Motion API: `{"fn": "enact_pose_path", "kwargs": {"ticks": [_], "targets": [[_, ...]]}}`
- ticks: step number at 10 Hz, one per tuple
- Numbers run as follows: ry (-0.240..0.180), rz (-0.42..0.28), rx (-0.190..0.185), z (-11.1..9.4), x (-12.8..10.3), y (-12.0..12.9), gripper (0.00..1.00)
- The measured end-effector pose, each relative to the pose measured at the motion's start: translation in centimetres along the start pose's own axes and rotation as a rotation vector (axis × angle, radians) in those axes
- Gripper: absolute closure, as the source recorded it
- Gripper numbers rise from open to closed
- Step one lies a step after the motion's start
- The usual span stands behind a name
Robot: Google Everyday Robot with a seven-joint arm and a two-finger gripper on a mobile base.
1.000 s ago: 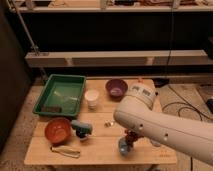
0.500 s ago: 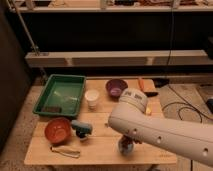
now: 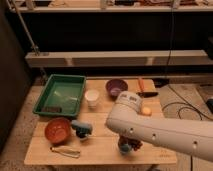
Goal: Place grapes in plastic cup
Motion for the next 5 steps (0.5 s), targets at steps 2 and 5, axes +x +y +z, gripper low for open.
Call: {"fn": "enact_pose_path", "kwargs": {"ticks": [2, 5], "targets": [[-0.022, 0.014, -0.001, 0.2, 0.4, 0.6, 1.00], [-0.070, 0.021, 0.012, 0.1, 0.7, 1.5, 1.00]]}}
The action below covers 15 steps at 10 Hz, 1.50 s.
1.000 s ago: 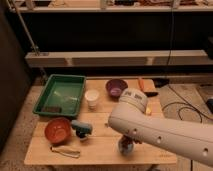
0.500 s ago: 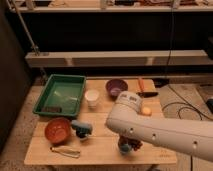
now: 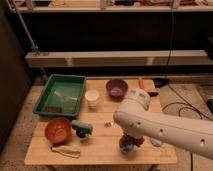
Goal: Place grapes in plastic cup
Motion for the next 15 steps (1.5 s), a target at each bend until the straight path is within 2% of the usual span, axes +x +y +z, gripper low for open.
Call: {"fn": "enact_pose_path", "kwargs": {"ticks": [5, 9, 15], "targets": [[-0.094, -0.013, 0.027, -1.2, 0.1, 0.7, 1.00], [-0.248, -0.037, 0.046, -1.1, 0.0, 0.8, 1.00], [-0.312, -0.070, 0.027, 0.0, -0.6, 0.1, 1.00]]}}
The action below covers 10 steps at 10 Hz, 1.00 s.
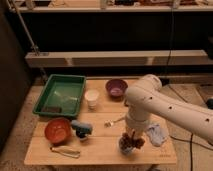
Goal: Place grapes in plastic cup
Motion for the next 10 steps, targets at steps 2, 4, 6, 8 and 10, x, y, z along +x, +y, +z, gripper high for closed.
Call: {"fn": "enact_pose_path", "kwargs": {"ticks": [2, 4, 6, 8, 10], "targets": [[-0.029, -0.015, -0.011, 0.5, 0.0, -0.3, 1.00], [-0.048, -0.028, -0.022, 0.8, 0.0, -0.6, 1.00], [-0.078, -0.045, -0.033, 1.2, -0.1, -0.6, 1.00], [-0.108, -0.069, -0.038, 1.7, -0.2, -1.0, 1.00], [-0.119, -0.071, -0.032, 2.2, 0.0, -1.1, 1.00]]}}
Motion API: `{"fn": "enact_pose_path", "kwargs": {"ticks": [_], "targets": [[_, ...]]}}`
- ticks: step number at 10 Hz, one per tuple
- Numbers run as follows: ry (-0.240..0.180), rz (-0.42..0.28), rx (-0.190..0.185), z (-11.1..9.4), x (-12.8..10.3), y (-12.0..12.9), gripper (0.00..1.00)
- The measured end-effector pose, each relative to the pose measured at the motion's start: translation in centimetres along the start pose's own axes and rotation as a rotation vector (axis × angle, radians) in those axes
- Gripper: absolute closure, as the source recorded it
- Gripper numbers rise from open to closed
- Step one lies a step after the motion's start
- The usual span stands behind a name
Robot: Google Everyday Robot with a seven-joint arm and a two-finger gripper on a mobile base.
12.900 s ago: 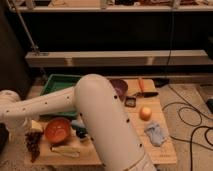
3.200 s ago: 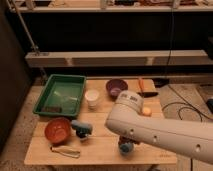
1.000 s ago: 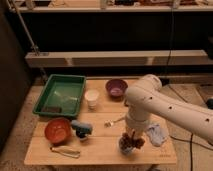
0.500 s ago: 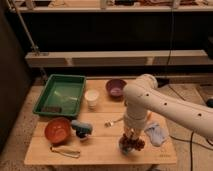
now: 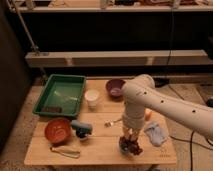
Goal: Place grapes in plastic cup
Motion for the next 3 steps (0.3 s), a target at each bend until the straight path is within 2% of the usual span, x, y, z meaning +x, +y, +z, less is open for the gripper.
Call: {"fn": "enact_pose_path", "kwargs": {"ticks": [3], "targets": [[0.003, 0.023, -0.003, 0.66, 0.77, -0.14, 0.77]]}}
